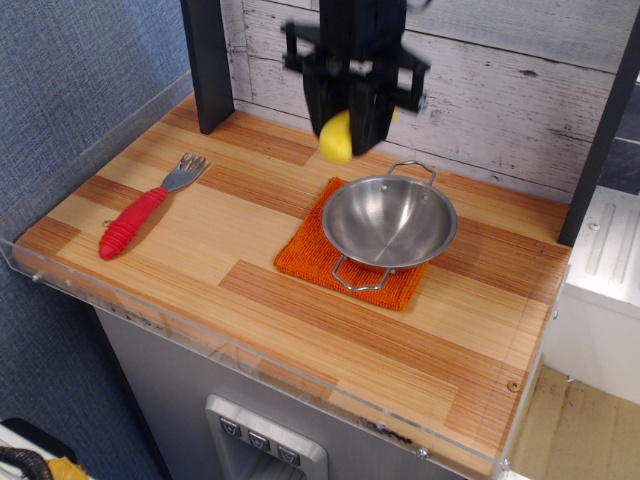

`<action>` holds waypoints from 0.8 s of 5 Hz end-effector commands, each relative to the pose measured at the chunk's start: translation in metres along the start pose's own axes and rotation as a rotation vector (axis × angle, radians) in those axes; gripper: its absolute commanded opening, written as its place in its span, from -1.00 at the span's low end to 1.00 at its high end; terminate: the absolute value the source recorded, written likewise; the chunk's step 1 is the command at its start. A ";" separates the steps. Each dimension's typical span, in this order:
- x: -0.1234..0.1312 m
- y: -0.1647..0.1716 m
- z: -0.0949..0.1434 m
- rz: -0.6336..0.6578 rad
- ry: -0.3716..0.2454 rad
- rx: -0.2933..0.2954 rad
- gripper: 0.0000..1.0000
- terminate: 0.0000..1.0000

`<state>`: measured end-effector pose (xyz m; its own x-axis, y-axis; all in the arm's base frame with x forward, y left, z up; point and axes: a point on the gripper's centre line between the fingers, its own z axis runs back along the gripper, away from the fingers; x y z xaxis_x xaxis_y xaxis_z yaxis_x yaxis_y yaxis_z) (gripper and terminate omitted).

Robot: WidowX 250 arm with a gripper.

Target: Take the banana out of the wok and put it to the left.

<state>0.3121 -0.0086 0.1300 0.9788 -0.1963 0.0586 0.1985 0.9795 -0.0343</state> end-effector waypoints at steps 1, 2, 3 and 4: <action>-0.039 0.013 0.033 0.037 -0.061 -0.003 -1.00 -1.00; -0.045 0.047 0.033 0.082 -0.065 0.010 -1.00 -1.00; -0.038 0.080 0.032 0.119 -0.083 0.031 -1.00 -1.00; -0.023 0.110 0.029 0.151 -0.120 0.059 -1.00 -1.00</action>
<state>0.3125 0.1014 0.1392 0.9907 -0.0437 0.1287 0.0458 0.9988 -0.0141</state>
